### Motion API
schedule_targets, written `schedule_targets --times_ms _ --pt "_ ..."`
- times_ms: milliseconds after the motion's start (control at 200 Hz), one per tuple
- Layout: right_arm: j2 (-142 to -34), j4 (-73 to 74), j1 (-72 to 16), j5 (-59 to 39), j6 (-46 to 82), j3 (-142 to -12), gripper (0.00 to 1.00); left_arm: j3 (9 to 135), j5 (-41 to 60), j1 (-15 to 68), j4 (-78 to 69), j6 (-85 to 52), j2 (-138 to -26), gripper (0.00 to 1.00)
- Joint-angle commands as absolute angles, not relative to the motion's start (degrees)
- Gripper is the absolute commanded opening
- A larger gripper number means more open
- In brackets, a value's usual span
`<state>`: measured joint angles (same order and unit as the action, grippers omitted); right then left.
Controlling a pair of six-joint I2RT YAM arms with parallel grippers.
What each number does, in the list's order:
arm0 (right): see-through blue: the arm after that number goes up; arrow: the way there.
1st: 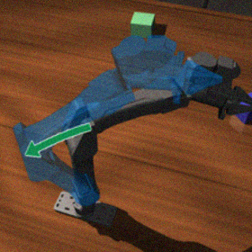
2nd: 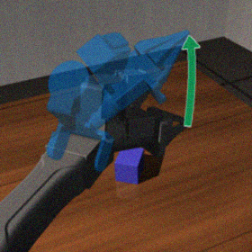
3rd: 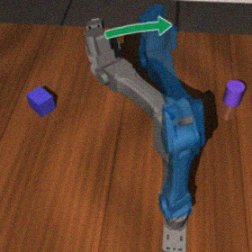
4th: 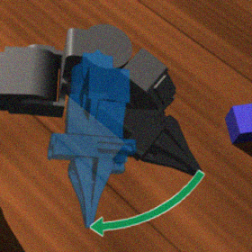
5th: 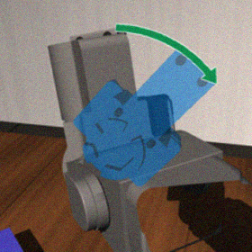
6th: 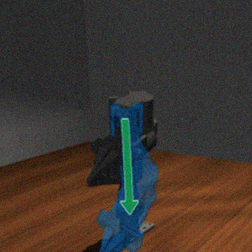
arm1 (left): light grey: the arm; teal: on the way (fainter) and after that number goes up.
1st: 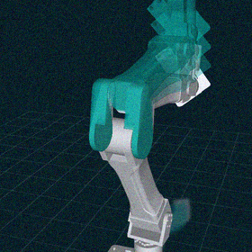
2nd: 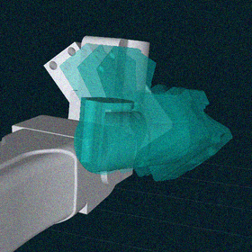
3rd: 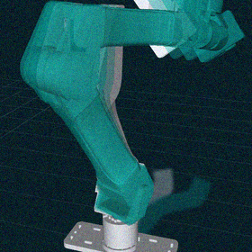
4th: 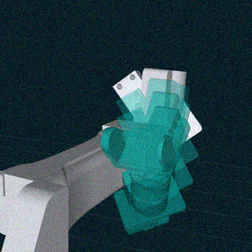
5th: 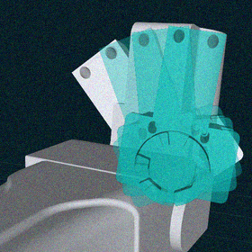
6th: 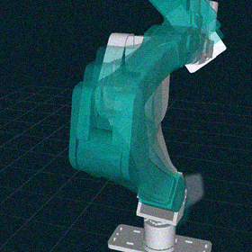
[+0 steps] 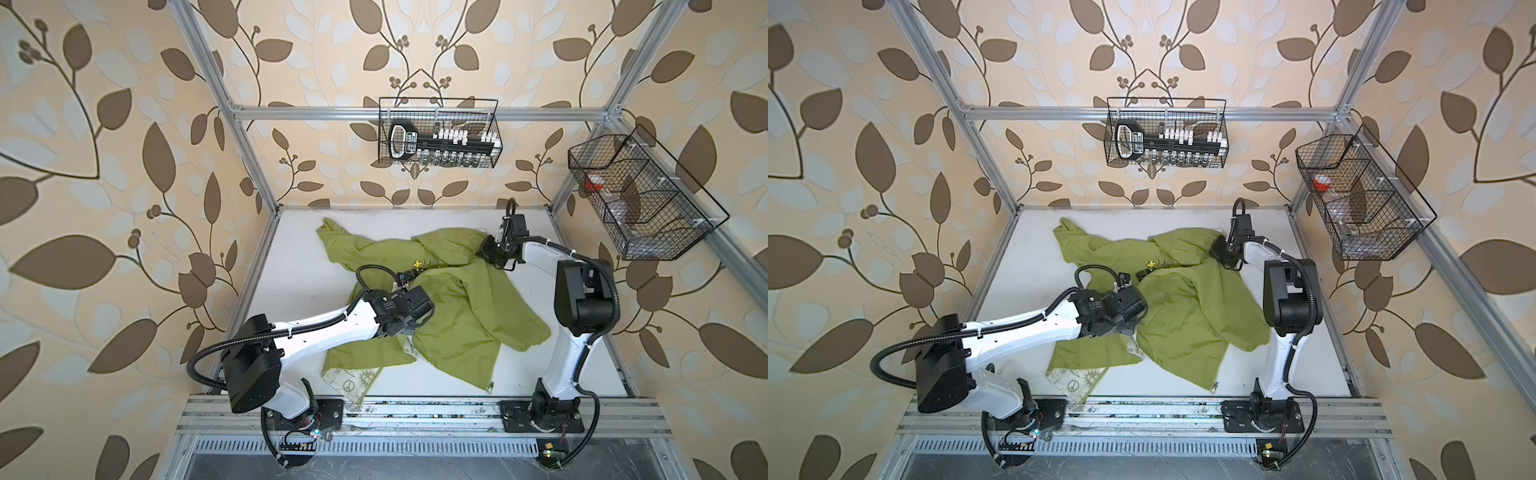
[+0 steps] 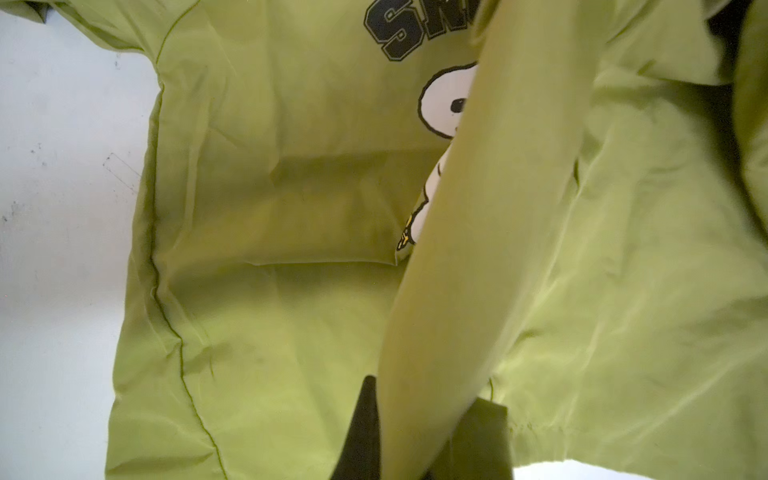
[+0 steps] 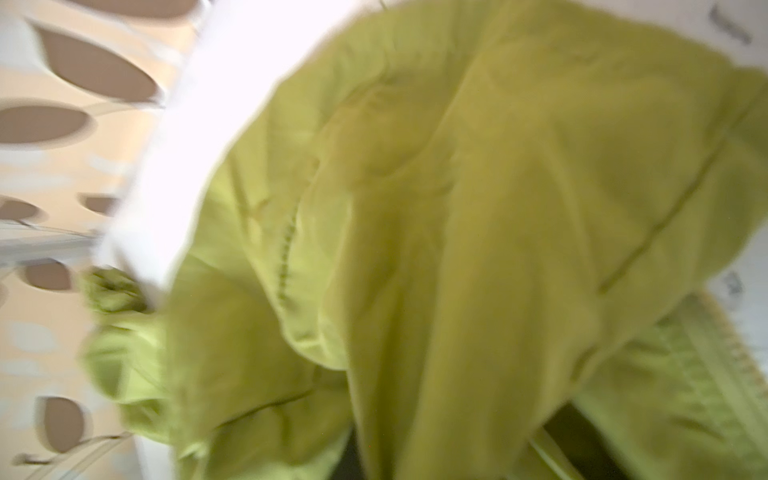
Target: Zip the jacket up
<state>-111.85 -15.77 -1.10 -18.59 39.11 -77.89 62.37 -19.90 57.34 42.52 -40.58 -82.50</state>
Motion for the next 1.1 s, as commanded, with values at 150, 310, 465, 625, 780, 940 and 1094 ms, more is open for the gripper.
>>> schedule_targets --times_ms 150,310,465,625,780,940,1094 --pt "-100.1 -17.2 0.2 -23.5 43.7 -86.6 0.0 67.7 -11.4 57.2 39.3 -30.0 -78.5 0.0" --pt "-98.8 -24.7 1.7 -22.3 43.4 -96.4 0.0 76.2 -5.6 58.9 39.3 -26.4 -83.0 0.0" --pt "-99.5 -31.3 3.3 -19.9 42.9 -106.8 0.0 86.1 -2.7 62.6 40.5 -23.9 -90.1 0.0" --pt "-102.1 -37.6 4.9 -18.5 42.4 -118.0 0.0 96.6 -1.3 66.6 40.7 -21.8 -95.8 0.0" --pt "-102.5 -39.6 8.6 -19.4 43.4 -123.9 0.0 105.8 0.3 69.6 39.6 -20.8 -100.8 0.0" --pt "-104.0 -43.5 10.8 -20.5 42.8 -132.0 0.0 110.7 1.3 70.9 36.6 -20.3 -102.8 0.0" --pt "-104.2 -44.1 9.1 -21.2 42.1 -132.9 0.0 102.5 -7.7 70.6 32.4 -21.8 -96.7 0.0"
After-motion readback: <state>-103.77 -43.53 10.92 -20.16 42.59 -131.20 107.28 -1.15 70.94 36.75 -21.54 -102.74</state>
